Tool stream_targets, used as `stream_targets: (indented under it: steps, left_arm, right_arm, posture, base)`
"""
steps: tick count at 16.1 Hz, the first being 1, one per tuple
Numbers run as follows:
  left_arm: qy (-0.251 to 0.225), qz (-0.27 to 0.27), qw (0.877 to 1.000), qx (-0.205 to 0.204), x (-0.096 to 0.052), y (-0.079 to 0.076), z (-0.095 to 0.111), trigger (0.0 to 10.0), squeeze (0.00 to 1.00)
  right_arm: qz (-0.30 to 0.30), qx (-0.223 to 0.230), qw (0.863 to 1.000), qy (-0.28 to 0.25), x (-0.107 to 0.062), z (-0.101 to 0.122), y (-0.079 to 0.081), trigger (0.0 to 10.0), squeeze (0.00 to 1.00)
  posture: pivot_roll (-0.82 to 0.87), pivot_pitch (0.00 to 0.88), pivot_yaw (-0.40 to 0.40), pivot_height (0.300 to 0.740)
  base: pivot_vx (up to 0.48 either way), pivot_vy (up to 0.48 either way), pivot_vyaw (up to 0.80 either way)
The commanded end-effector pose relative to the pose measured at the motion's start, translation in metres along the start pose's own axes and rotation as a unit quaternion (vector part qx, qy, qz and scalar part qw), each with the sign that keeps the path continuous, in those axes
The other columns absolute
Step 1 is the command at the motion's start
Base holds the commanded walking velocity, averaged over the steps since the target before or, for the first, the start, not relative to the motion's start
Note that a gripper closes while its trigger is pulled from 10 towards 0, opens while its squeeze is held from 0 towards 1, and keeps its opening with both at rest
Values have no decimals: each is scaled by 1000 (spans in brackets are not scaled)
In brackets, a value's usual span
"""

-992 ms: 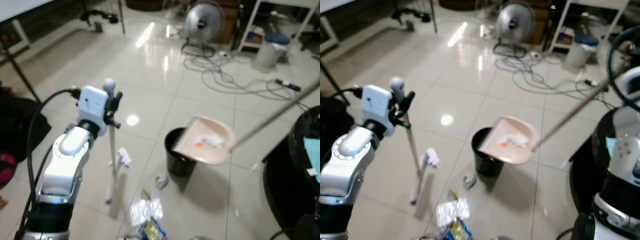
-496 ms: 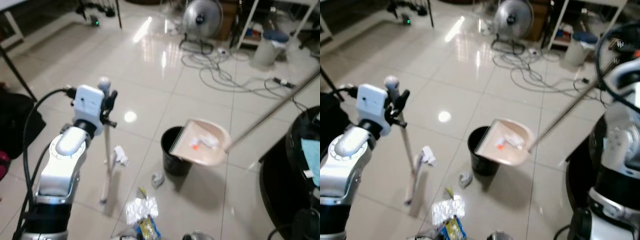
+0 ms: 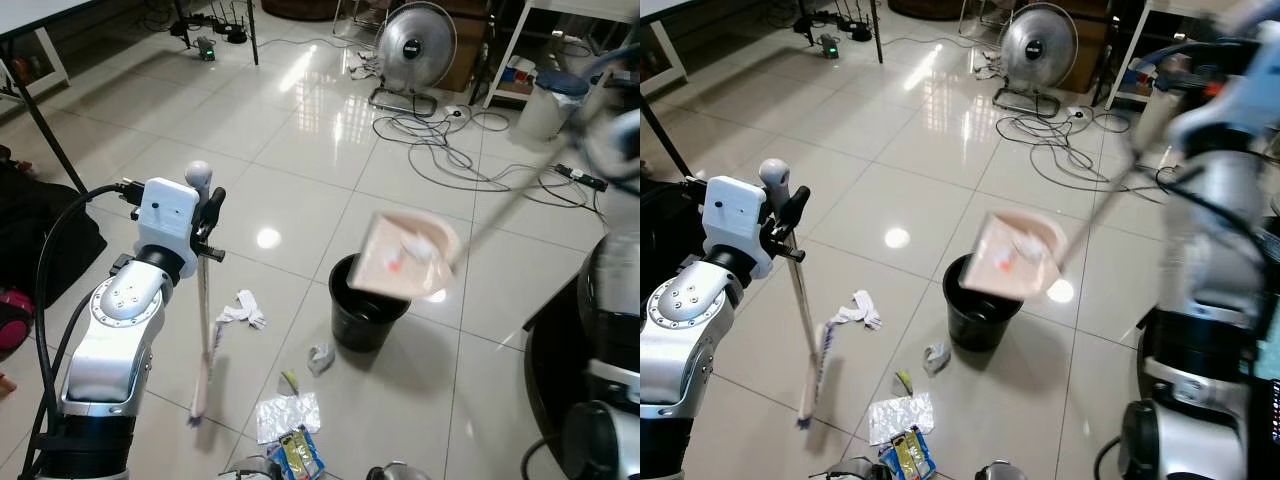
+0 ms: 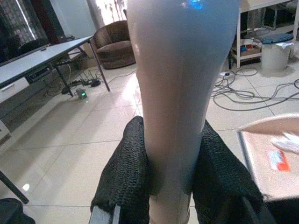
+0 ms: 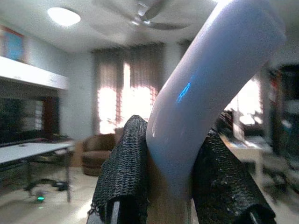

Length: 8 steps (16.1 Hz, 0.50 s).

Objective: Sweep floor

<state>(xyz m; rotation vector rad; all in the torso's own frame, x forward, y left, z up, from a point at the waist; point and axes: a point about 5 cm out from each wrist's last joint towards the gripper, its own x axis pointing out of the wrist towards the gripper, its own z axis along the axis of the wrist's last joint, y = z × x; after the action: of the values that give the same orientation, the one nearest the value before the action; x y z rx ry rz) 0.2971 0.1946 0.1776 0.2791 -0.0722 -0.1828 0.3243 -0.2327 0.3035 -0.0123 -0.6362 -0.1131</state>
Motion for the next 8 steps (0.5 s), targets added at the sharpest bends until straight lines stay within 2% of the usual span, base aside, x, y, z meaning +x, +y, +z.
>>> stream_targets:
  steps: [1, 3, 8]
  left_arm:
    - [-23, 9, 1000, 14, -1, 3, 13, 10000, 0]
    - [-22, 9, 1000, 15, -1, 4, 13, 10000, 0]
    - [-22, 10, 1000, 17, -2, 5, 14, 10000, 0]
  right_arm:
    - [30, -15, 998, -48, 6, 12, 12, 10000, 0]
    - [72, -41, 995, -59, 5, 7, 28, 10000, 0]
    - [139, -86, 983, -88, -3, -2, 55, 10000, 0]
  posture:
    - [55, 106, -22, 740]
    - [59, 108, -22, 740]
    - [65, 111, -19, 740]
  base:
    - [0, 0, 0]
    - [0, 0, 0]
    - [0, 0, 0]
